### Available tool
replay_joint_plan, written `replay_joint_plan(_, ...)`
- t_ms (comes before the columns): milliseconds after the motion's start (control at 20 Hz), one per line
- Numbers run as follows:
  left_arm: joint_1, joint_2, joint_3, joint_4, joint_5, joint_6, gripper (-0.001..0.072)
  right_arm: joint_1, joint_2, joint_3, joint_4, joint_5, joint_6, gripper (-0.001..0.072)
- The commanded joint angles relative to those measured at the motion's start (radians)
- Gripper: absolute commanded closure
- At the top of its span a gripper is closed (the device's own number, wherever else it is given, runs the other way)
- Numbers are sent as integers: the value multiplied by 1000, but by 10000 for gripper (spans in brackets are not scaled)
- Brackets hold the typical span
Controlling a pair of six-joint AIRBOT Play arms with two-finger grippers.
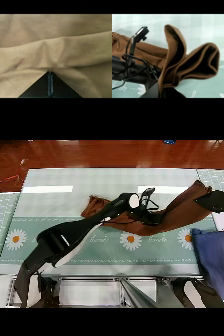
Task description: Fold the shirts.
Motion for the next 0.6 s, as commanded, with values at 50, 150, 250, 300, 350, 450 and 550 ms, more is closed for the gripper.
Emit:
replay_joint_plan(50, -4, -35, 65, -64, -59, 19, 688, 18, 2, 0, 6, 1, 0, 687)
replay_joint_plan(150, 44, -17, 89, -64, -125, 32, 688, 20, 2, 0, 15, -6, 4, 687)
replay_joint_plan(250, 118, 40, 89, -6, -181, 32, 688, 20, 0, 0, 55, -19, 4, 687)
replay_joint_plan(300, 163, 85, 86, 64, -216, 32, 687, 20, -4, 0, 87, -21, 1, 687)
replay_joint_plan(350, 206, 134, 79, 115, -243, 32, 687, 20, -11, 0, 120, -20, -13, 687)
replay_joint_plan(450, 307, 258, 36, 206, -279, 32, 687, 20, -38, 0, 169, -27, -20, 687)
replay_joint_plan(550, 404, 416, -44, 325, -288, 32, 687, 48, -75, 0, 240, -51, -26, 687)
